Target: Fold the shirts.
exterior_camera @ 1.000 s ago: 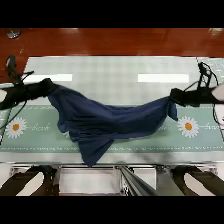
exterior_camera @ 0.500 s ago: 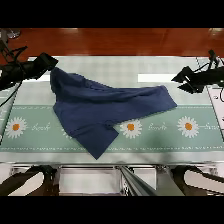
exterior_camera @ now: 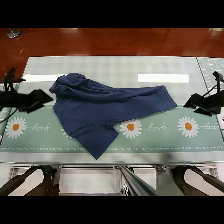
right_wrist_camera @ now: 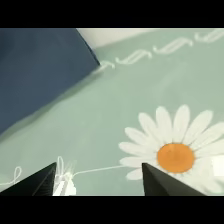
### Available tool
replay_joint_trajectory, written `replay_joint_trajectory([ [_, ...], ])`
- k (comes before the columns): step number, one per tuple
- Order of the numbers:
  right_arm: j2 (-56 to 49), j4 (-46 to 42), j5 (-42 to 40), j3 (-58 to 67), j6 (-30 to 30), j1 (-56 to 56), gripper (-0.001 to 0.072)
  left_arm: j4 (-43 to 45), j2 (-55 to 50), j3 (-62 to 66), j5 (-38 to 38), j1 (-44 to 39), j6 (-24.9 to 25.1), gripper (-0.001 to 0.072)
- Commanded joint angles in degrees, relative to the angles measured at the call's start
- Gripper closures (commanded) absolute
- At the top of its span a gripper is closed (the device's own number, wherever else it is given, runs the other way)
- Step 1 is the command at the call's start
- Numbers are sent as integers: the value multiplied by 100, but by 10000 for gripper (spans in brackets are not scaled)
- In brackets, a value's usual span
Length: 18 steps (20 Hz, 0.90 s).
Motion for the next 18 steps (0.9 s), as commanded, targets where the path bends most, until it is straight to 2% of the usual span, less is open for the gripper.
replay_joint_trajectory([
  [1, 673, 1067, -570, -1012, -319, -24, 83, -640, 601, -1204, -551, 579, 166, 2],
  [4, 852, 2238, -708, -1390, -745, -22, 83, -651, 1086, -2267, -153, 286, -57, 2],
  [11, 848, 2430, -632, -1403, -892, -22, 84, -1554, 1128, -3383, 758, -509, -175, 3],
  [18, 848, 2424, -654, -1403, -890, -22, 84, -3064, 1082, -3403, 3427, -2380, -70, 7],
])
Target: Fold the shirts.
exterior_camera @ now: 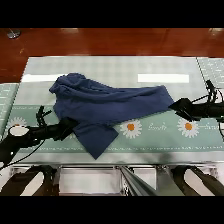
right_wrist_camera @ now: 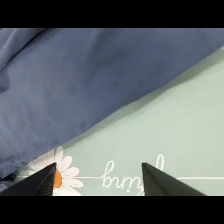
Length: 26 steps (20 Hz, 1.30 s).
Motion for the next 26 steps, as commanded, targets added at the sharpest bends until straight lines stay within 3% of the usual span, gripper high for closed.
replay_joint_trajectory([
  [1, 2, 24, -90, -4, -7, -4, 84, -796, -98, 11, 1434, -966, 24, 31],
  [3, 2, -4, -334, -4, 61, -9, 83, -785, -190, 173, 1307, -1139, 479, 680],
  [7, -160, -868, -1110, -2, 1145, -9, 84, -780, -177, 531, 922, -1084, 772, 690],
  [13, -1624, -859, -1458, 839, 1248, -9, 84, -780, -177, 645, 802, -1095, 767, 689],
  [18, -2776, -861, -789, 1790, 1373, -7, 84, -782, -177, 645, 778, -1095, 765, 689],
  [21, -3110, -809, -415, 1998, 1368, -2, 84, -782, -177, 645, 778, -1095, 765, 689],
  [26, -3161, -378, -643, 2000, 1239, 138, 84, -782, -177, 645, 776, -1095, 765, 689],
])
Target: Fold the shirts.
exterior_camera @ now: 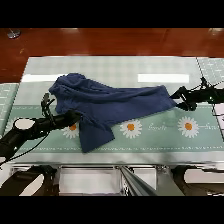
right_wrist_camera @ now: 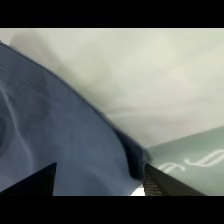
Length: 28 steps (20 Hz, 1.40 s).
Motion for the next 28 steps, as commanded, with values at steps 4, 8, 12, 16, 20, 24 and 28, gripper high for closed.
replay_joint_trajectory([
  [4, -330, 144, -79, 295, -63, 634, 245, -2, -2, 4, -144, 2, 2, 689],
  [8, -328, -192, 566, 890, -334, 855, 687, 0, 33, 179, -409, 42, 11, 690],
  [12, 389, -214, 870, 2387, -363, 839, 687, 0, 339, 1757, -573, 608, 52, 690],
  [16, 1226, -37, 632, 4457, -863, 855, 687, 181, 376, 4483, -964, 1272, 46, 691],
  [20, 2398, -66, 699, 5453, -826, 850, 687, 1864, 385, 6988, -1646, 1670, -789, 691],
  [24, 3842, -448, 1235, 5451, -815, 850, 687, 3661, 601, 8633, -2570, 1727, -1438, 691],
  [28, 4876, -1648, 1718, 5451, -439, 850, 687, 4586, 1263, 9141, -3209, 1727, -1462, 691],
])
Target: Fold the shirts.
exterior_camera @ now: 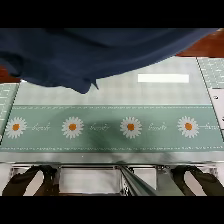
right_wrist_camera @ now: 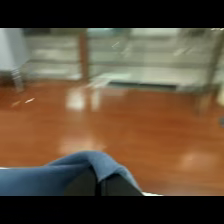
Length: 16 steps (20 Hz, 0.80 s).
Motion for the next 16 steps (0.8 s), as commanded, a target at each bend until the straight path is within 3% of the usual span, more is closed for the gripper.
replay_joint_trajectory([
  [1, 949, -1141, 579, 57, 459, 4, 687, 1272, 595, 527, -719, 28, -175, 691],
  [5, 1408, -1478, 1023, 57, 673, 4, 686, 2238, 1123, 520, -1215, -22, -428, 691],
  [11, 1381, -1294, 1679, -800, 754, 4, 687, 2087, 1163, -365, -1460, -20, -647, 691],
  [13, 1381, -949, 1572, -1604, 763, 4, 687, 1655, 1049, -1198, -1414, -20, -643, 691],
  [16, 1274, -293, 737, -3067, 623, 4, 687, 1145, 704, -2426, -901, -24, -492, 691],
])
